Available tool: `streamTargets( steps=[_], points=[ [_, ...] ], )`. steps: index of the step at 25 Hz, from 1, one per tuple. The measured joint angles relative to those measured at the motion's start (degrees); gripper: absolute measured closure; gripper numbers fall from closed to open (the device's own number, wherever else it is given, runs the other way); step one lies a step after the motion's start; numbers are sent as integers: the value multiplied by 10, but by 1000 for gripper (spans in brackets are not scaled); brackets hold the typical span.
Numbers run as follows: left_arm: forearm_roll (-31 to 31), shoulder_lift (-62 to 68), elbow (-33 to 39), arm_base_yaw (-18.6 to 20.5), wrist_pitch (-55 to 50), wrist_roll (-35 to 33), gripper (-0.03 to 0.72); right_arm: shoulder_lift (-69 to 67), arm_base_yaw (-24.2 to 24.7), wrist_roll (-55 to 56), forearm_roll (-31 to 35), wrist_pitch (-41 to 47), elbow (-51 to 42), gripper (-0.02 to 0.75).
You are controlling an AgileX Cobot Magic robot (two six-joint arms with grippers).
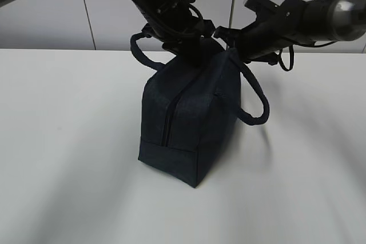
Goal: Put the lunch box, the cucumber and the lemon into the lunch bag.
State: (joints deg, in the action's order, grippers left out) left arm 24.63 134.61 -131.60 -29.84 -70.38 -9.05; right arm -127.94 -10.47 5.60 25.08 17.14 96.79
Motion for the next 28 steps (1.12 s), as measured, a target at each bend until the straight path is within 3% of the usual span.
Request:
streamTargets(
  steps=[28],
  points=[
    [0, 1, 0, 0, -5, -5, 697, -26, 2, -4, 25, 23, 2, 738]
  ],
)
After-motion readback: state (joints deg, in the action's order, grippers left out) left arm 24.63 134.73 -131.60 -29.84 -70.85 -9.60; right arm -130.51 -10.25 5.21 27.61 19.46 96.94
